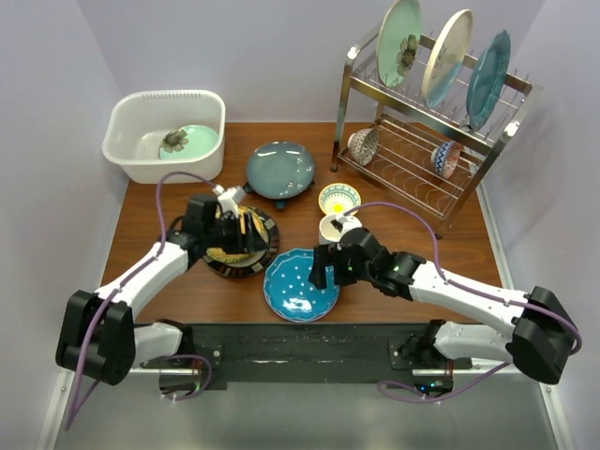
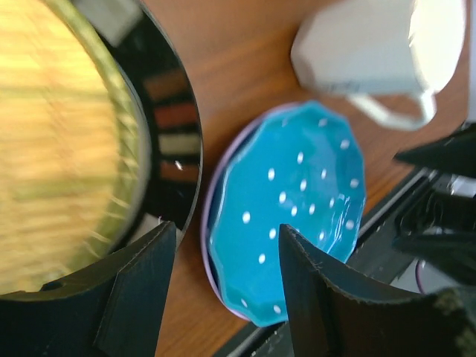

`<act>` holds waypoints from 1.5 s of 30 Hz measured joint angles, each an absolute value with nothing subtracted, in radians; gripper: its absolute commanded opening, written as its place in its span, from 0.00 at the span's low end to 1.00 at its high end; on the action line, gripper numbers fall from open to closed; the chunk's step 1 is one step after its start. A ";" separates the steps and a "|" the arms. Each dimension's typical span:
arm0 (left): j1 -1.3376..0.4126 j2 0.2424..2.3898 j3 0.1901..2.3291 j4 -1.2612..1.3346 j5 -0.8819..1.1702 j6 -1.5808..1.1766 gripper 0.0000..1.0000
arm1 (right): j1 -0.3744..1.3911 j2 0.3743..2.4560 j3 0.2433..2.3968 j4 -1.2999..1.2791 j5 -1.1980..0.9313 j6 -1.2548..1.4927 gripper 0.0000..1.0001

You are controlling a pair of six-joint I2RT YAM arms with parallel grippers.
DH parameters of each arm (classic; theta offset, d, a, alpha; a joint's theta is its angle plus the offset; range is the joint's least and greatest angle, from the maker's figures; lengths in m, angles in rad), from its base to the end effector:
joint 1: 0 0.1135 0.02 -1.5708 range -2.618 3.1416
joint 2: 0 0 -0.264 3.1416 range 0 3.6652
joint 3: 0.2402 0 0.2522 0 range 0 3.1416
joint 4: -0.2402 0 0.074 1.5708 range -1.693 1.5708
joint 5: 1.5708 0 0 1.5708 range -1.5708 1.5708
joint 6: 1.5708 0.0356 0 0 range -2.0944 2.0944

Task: Place the plates into the plastic bin on the countertop
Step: Pick up the plate at the center of the board.

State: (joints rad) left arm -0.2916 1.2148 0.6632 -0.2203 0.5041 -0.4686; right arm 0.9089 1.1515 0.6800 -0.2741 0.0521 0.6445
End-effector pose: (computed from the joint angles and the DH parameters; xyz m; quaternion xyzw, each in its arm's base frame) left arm 0.2282 -0.0865 0.2103 0.0178 0.8972 -0.3531 0.2645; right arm 0.1480 0.1870 0.2225 -0.1104 0.9092 0.2640 0.3026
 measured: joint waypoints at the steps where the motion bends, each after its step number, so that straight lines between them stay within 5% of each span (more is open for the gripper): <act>1: -0.318 1.214 0.645 -0.216 0.497 -0.473 0.62 | 0.909 1.149 0.693 -0.291 0.070 0.637 0.99; 9: -0.415 1.214 0.585 -0.171 0.458 -0.530 0.62 | 0.909 1.145 0.716 -0.371 0.153 0.629 0.85; 14: -0.419 1.224 0.610 -0.169 0.437 -0.531 0.62 | 0.909 1.160 0.716 -0.379 0.166 0.643 0.68; 18: -0.422 1.225 0.621 -0.166 0.430 -0.531 0.62 | 0.909 1.187 0.713 -0.378 0.165 0.659 0.45; 45: -0.427 1.270 0.622 -0.175 0.412 -0.530 0.61 | 0.909 1.347 0.708 -0.345 0.159 0.694 0.30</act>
